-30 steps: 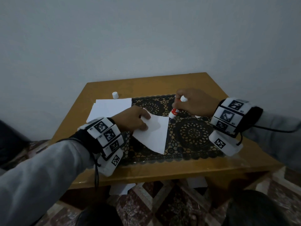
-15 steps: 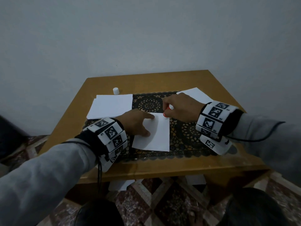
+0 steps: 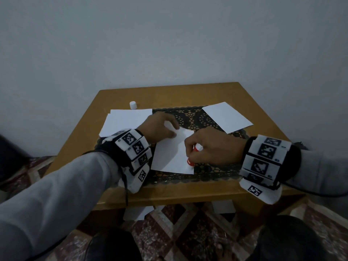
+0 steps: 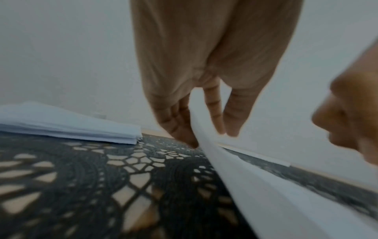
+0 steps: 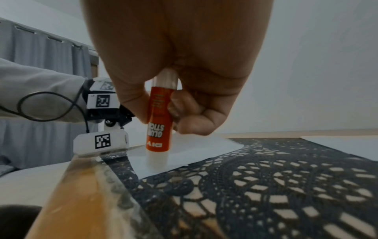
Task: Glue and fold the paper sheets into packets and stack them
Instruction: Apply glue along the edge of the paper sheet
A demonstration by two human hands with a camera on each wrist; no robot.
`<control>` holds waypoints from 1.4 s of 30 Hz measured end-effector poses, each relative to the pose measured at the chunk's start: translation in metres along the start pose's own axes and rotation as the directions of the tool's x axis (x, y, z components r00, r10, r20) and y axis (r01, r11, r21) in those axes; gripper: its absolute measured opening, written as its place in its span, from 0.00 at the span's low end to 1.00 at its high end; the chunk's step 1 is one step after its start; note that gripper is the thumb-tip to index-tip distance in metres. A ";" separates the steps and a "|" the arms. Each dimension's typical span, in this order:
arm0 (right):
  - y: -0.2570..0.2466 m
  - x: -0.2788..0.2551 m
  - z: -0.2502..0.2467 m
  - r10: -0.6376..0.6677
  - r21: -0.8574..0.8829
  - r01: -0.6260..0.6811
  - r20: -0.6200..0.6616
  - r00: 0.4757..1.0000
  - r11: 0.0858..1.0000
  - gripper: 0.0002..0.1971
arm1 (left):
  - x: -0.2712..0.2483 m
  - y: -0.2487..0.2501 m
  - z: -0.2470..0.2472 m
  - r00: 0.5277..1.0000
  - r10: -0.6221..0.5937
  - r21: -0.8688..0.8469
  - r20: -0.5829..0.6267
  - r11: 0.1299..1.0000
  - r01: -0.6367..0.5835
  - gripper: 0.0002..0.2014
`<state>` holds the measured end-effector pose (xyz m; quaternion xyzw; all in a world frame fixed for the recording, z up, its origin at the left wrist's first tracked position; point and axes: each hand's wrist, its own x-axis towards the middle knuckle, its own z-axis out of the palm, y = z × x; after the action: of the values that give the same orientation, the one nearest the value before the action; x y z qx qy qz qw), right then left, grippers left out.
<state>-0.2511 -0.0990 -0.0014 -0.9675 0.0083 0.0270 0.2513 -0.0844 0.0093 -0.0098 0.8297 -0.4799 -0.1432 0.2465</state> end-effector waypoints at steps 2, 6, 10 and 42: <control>0.002 0.000 -0.001 -0.005 0.047 0.003 0.025 1.000 0.999 0.06 | 0.002 0.002 -0.009 0.995 0.074 -0.133 -0.067 0.988 -0.082 0.07; 0.022 0.002 -0.019 0.107 0.138 -0.108 0.013 0.994 0.984 0.09 | -0.002 0.005 -0.031 0.982 0.145 -0.098 0.121 0.986 -0.134 0.13; 0.048 0.007 -0.050 0.257 0.138 -0.239 -0.129 0.958 0.961 0.10 | -0.015 0.000 -0.041 0.922 0.079 -0.016 0.380 0.997 -0.079 0.16; 0.040 0.018 -0.022 0.161 -0.034 -0.166 -0.128 0.979 0.986 0.07 | -0.040 -0.002 0.008 0.980 -0.016 0.512 0.200 0.854 -0.091 0.24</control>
<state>-0.2335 -0.1448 -0.0031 -0.9687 0.1028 -0.0126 0.2256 -0.1062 0.0427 -0.0175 0.8375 -0.5389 -0.0851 -0.0321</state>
